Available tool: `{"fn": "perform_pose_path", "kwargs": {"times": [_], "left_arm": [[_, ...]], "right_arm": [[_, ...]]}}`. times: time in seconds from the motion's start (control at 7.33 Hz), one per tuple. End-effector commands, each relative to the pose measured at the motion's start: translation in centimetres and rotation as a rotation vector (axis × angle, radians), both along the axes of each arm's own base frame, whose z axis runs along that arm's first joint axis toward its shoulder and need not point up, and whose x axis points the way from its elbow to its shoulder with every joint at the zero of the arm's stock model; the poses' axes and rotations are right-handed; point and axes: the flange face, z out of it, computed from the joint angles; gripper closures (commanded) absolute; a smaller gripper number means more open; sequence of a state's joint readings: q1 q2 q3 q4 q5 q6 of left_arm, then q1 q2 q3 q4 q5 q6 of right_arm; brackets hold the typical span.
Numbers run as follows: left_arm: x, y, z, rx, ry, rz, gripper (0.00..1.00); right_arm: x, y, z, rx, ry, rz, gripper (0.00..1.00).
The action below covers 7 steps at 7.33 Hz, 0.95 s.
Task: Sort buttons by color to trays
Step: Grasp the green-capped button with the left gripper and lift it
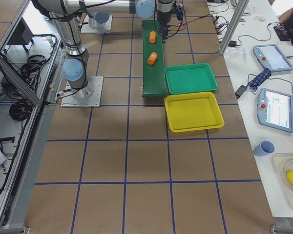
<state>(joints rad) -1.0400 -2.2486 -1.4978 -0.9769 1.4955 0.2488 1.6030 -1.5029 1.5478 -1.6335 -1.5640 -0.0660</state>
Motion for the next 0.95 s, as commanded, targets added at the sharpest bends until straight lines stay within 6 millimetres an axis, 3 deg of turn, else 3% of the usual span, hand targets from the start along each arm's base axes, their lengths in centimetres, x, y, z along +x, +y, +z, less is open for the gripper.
{"fn": "perform_pose_path", "kwargs": {"times": [0.0, 0.27, 0.41, 0.55, 0.82], "left_arm": [[-0.9, 0.6, 1.6, 0.064, 0.027, 0.042, 1.0], [-2.4, 2.0, 5.0, 0.105, 0.05, 0.241, 1.0], [-4.1, 2.6, 7.0, 0.12, 0.081, 0.351, 1.0], [-6.1, 4.1, 7.9, 0.173, 0.099, 0.46, 1.0], [-9.1, 7.5, 7.6, 0.235, 0.098, 0.627, 1.0]], "right_arm": [[0.0, 0.0, -0.1, 0.001, -0.001, 0.0, 0.0], [0.0, 0.0, 0.0, 0.001, 0.001, 0.0, 0.0], [-0.1, 0.0, 0.0, 0.001, 0.001, 0.0, 0.0], [-0.1, 0.0, 0.0, 0.001, -0.001, 0.005, 0.0], [-0.2, -0.1, 0.1, -0.002, -0.002, 0.002, 0.0]]}}
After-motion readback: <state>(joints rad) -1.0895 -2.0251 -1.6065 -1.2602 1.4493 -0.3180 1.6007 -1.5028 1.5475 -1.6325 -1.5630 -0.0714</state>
